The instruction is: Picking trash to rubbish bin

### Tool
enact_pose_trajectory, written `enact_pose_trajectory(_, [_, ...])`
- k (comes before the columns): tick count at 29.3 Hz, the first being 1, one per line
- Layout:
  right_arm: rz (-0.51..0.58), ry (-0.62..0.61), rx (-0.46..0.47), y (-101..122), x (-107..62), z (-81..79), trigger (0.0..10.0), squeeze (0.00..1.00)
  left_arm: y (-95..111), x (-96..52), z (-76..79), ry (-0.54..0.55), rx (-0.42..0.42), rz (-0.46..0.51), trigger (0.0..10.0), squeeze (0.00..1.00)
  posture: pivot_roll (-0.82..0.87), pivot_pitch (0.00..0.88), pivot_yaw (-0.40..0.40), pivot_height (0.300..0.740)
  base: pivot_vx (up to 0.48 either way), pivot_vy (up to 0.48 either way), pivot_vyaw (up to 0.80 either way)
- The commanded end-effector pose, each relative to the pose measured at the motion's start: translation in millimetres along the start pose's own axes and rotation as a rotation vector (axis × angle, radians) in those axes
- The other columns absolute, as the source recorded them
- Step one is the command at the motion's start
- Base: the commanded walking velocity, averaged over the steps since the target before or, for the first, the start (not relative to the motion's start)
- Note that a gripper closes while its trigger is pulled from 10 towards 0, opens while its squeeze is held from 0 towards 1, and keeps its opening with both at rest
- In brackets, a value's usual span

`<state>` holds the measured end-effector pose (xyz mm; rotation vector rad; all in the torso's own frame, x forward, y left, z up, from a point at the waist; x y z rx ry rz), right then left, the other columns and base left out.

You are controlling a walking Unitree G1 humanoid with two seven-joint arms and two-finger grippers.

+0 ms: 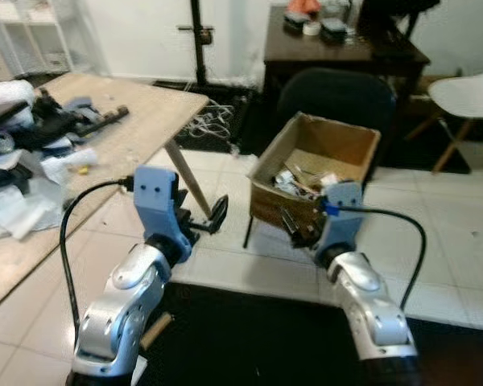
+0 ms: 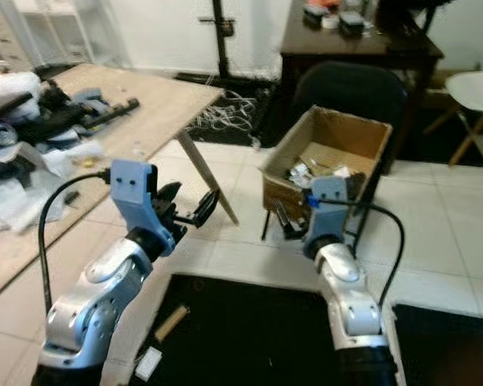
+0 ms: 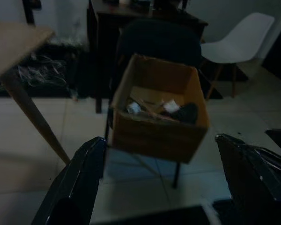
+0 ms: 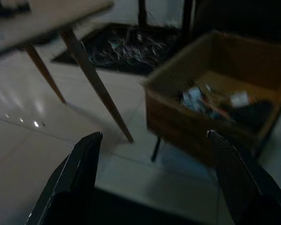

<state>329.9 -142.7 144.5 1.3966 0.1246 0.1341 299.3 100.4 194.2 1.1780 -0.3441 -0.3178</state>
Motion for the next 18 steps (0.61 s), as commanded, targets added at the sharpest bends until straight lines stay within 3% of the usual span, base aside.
enact_pose_trajectory(1, [0.009,0.016,0.011,4,0.6,-5.6,10.0,0.0,-1,-2.7,-4.5,0.007,0.026,-0.021,10.0,0.0,0.2,0.061,0.047,0.74,0.0,0.0,0.0])
enact_pose_trajectory(5, [0.006,0.014,0.015,3,0.3,-6.4,10.0,0.0,-4,-3.0,-3.3,-0.008,0.065,-0.058,10.0,0.0,0.2,0.063,0.05,0.74,0.0,0.0,0.0])
enact_pose_trajectory(12, [-0.001,0.007,0.021,1,-2.3,-6.7,10.0,0.0,-9,-0.7,1.2,-0.038,0.101,-0.087,10.0,0.0,0.2,0.066,0.057,0.74,0.0,-0.46,0.0])
enact_pose_trajectory(18, [-0.009,-0.002,0.02,0,-4.4,-4.0,10.0,0.0,-12,1.0,1.1,-0.032,0.114,-0.105,10.0,0.0,0.19,0.07,0.061,0.74,0.0,0.0,0.0])
Point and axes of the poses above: a point about 5 cm out from each wrist's last joint towards the gripper, its own x axis pointing out of the wrist towards the gripper, its own y axis along the axis of the wrist's last joint, z = x × y, the point moved 2 cm from there along x, pointing out of the wrist towards the gripper, and after that the axes turned 11 degrees about -x, right-handed, at the moved point
